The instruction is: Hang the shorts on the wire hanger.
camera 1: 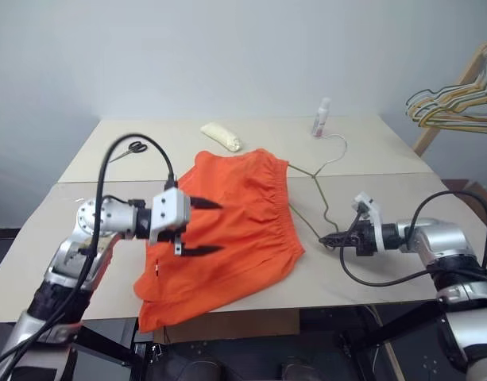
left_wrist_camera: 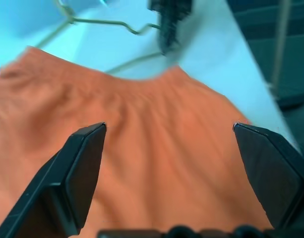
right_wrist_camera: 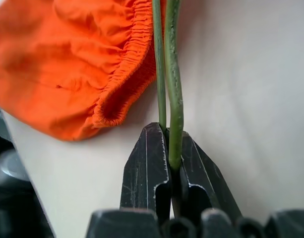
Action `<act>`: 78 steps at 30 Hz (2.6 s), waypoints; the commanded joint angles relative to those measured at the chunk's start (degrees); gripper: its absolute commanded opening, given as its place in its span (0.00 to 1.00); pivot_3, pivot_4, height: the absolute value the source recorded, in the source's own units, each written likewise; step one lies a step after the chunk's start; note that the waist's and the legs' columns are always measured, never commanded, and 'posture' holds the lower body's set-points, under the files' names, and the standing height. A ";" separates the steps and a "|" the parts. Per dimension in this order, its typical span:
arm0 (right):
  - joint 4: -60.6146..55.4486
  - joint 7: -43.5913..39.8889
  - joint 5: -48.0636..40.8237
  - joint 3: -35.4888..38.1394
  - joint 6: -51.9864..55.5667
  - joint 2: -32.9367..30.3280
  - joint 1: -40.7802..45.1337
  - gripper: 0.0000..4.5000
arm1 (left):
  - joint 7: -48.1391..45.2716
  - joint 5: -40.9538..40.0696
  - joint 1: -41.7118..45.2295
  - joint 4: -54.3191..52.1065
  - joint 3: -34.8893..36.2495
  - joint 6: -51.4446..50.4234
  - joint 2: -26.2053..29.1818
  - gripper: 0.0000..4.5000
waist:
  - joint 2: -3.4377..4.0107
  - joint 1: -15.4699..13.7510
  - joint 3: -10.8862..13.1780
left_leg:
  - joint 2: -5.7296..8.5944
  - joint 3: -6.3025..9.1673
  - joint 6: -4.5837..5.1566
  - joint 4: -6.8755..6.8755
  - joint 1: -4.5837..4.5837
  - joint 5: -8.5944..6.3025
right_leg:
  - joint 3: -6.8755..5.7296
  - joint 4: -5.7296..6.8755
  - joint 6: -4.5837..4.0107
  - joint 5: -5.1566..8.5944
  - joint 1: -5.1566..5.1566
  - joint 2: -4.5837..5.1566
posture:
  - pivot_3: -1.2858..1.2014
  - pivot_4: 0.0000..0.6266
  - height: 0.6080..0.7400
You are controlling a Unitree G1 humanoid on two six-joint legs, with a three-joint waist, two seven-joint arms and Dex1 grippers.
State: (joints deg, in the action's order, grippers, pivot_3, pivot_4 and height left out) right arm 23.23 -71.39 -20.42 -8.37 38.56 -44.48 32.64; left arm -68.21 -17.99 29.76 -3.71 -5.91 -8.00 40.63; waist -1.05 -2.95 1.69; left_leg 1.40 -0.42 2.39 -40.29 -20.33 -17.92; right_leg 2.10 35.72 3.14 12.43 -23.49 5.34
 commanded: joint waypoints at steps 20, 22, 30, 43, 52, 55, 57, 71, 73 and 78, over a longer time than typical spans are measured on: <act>-20.28 5.33 12.41 -4.48 -12.62 -0.05 1.67 0.00 | -24.17 10.75 44.88 51.09 -6.81 15.97 -5.69 0.99 | -0.04 2.47 0.01 | 0.15 -0.05 0.05 -0.12 -0.06 -0.01 | -0.02 0.05 0.07 0.04 0.08 -0.09 | 0.53 0.00 1.00; -20.70 5.40 12.47 -4.57 -11.92 0.34 1.99 0.00 | -24.29 11.07 45.88 52.02 -9.98 16.76 -4.99 0.99 | -0.05 2.47 0.02 | 0.15 -0.05 0.06 -0.12 -0.08 -0.02 | -0.01 0.06 0.08 0.04 0.05 -0.08 | 0.53 0.00 1.00; -23.89 6.13 13.33 -5.41 -9.73 1.28 3.38 0.00 | -24.29 12.39 46.51 56.59 -16.10 20.12 -6.36 0.90 | -0.05 2.46 0.02 | 0.12 -0.04 0.07 -0.35 -0.48 -0.02 | 0.00 0.16 0.08 0.04 -0.39 -0.09 | 0.53 0.00 1.00; -24.82 6.95 15.72 -6.09 -10.74 1.11 3.44 0.00 | -24.29 15.88 45.59 60.41 -17.07 22.73 -8.80 0.00 | -0.05 2.64 0.02 | 0.16 -0.03 0.12 -0.60 -0.97 -0.05 | -0.02 0.30 0.17 -0.01 -0.75 -0.07 | 0.52 0.00 1.00; -27.09 12.38 15.71 -1.95 -23.36 3.91 -1.38 0.00 | -23.05 19.55 44.92 60.60 -15.43 26.99 -8.79 0.00 | -0.05 3.03 0.02 | 0.16 -0.03 0.12 -0.60 -0.97 -0.05 | -0.02 0.29 0.17 -0.01 -0.74 -0.07 | 0.52 0.00 1.00; -30.11 11.86 14.02 -0.55 -21.81 3.34 -4.10 0.20 | -22.60 19.57 45.54 60.90 -13.44 27.06 -7.95 0.00 | -0.05 3.27 0.02 | 0.17 -0.04 0.11 -0.62 -0.97 -0.05 | 0.00 0.32 0.18 -0.01 -0.74 -0.07 | 0.52 0.00 1.00; -32.24 13.44 13.67 1.09 -20.57 2.99 -6.16 0.35 | -22.18 19.70 45.68 60.84 -12.29 27.18 -7.23 0.00 | -0.05 3.40 0.02 | 0.15 -0.03 0.12 -0.62 -0.96 -0.05 | 0.00 0.33 0.18 -0.01 -0.74 -0.08 | 0.52 0.00 1.00; -43.96 28.63 -0.95 20.21 3.18 11.07 -26.75 0.99 | -21.30 19.66 45.03 60.95 -7.05 27.49 -4.07 0.00 | -0.06 3.33 0.01 | 0.12 0.01 0.17 -0.63 -0.94 -0.08 | -0.02 0.36 0.19 -0.02 -0.67 -0.09 | 0.51 0.00 1.00; -45.07 31.16 -2.92 17.63 6.21 15.79 -27.52 0.99 | -21.35 19.73 45.04 60.85 -6.78 27.36 -4.16 0.00 | -0.05 3.89 0.01 | 0.12 -0.01 0.17 -0.65 -0.89 -0.08 | 0.04 0.37 0.19 -0.02 -0.65 -0.09 | 0.51 0.00 1.00; -42.44 37.64 -3.57 11.09 7.05 27.18 -25.61 0.99 | -20.88 19.85 44.89 61.44 -6.54 27.51 -4.75 0.00 | -0.04 4.57 0.00 | 0.08 -0.07 0.18 -0.65 -0.76 -0.08 | 0.14 0.38 0.19 -0.01 -0.63 -0.14 | 0.51 0.00 1.00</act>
State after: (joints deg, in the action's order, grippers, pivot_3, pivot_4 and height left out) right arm -18.86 -35.86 -23.02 3.15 45.87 -18.73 4.77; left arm -89.94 2.20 73.65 57.84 -14.11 18.94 35.71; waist -1.10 1.62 1.69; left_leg 1.48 -0.49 2.57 -40.94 -21.10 -18.00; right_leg 2.24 36.16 3.33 12.41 -24.15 5.20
